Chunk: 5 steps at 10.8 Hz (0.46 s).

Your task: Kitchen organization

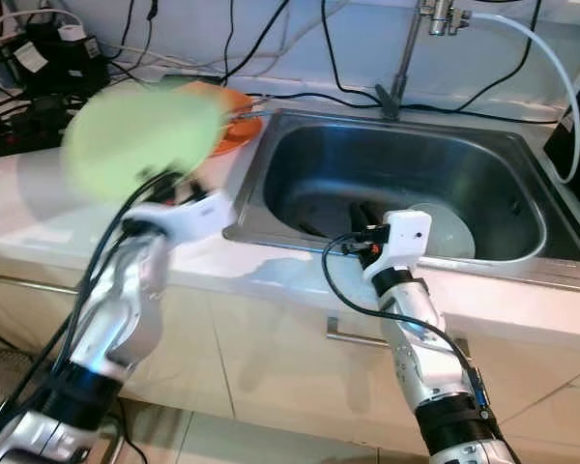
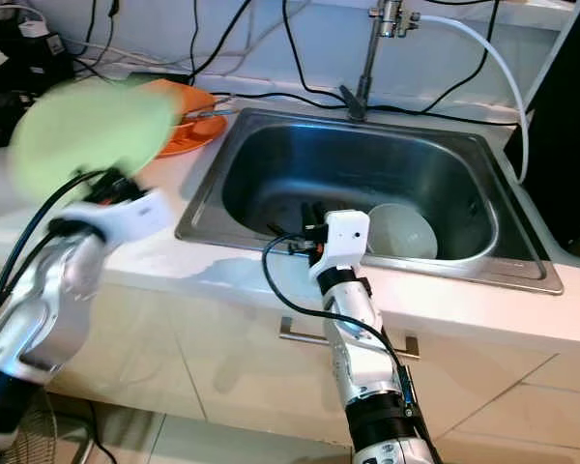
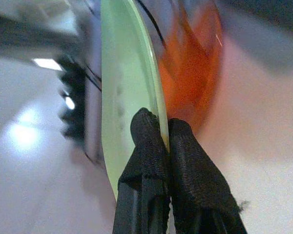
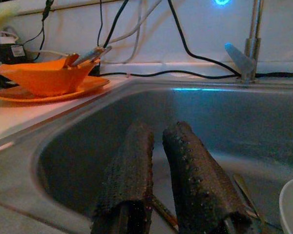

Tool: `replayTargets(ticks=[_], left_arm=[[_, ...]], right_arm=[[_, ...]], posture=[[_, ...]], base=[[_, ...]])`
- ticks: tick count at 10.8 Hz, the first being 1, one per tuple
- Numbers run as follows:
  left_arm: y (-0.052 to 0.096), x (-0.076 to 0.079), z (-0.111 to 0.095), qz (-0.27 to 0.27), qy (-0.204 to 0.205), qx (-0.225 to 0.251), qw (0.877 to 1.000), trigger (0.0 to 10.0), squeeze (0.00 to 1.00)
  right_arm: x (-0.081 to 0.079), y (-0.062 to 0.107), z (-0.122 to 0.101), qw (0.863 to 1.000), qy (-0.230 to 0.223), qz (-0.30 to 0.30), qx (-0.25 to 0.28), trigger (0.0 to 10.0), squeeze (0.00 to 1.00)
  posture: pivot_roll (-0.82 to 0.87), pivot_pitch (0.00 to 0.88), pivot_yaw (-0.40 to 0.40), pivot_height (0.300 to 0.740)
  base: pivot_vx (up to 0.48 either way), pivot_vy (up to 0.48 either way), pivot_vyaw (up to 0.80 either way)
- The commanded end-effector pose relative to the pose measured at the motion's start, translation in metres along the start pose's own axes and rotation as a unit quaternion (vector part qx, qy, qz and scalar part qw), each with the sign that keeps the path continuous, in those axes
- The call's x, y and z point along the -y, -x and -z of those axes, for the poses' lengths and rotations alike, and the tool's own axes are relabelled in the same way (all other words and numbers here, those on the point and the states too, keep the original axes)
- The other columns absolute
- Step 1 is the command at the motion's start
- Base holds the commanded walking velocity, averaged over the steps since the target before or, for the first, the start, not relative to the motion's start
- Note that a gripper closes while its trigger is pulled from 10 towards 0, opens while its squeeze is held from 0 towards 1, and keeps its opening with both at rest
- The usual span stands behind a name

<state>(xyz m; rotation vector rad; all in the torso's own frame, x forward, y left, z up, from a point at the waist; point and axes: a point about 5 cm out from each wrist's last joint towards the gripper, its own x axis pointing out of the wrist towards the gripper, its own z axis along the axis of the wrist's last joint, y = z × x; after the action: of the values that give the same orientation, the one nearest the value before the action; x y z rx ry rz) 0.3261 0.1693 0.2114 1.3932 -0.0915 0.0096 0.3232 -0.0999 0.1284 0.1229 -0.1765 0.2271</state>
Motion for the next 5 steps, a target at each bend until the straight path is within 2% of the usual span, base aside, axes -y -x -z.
replayTargets(ticks=[1, 2, 3, 5], left_arm=[[0.001, -0.017, -0.026, -0.045, 0.004, 0.072, 0.996, 10.0, 0.00], [0.005, -0.012, -0.047, -0.035, 0.004, 0.135, 0.990, 10.0, 0.00], [0.009, 0.002, -0.066, 0.003, 0.010, 0.194, 0.981, 10.0, 0.00], [0.010, 0.019, -0.079, 0.045, 0.022, 0.236, 0.971, 10.0, 0.00]], right_arm=[[0.002, 0.001, 0.007, 1.000, 0.003, 0.003, -0.018, 10.0, 0.00], [0.003, 0.001, 0.007, 1.000, 0.005, 0.003, -0.019, 10.0, 0.00], [0.005, 0.001, 0.006, 1.000, 0.006, 0.005, -0.018, 10.0, 0.00], [0.010, -0.003, 0.011, 0.999, 0.022, 0.006, -0.040, 10.0, 0.00]], posture=[[0.22, 0.002, -0.002, 0.740], [0.22, 0.001, -0.001, 0.740], [0.22, 0.001, -0.001, 0.740], [0.20, 0.000, 0.009, 0.740]], base=[[0.000, 0.000, 0.00], [0.000, 0.000, 0.00], [0.000, 0.000, 0.00], [0.000, 0.000, 0.00]])
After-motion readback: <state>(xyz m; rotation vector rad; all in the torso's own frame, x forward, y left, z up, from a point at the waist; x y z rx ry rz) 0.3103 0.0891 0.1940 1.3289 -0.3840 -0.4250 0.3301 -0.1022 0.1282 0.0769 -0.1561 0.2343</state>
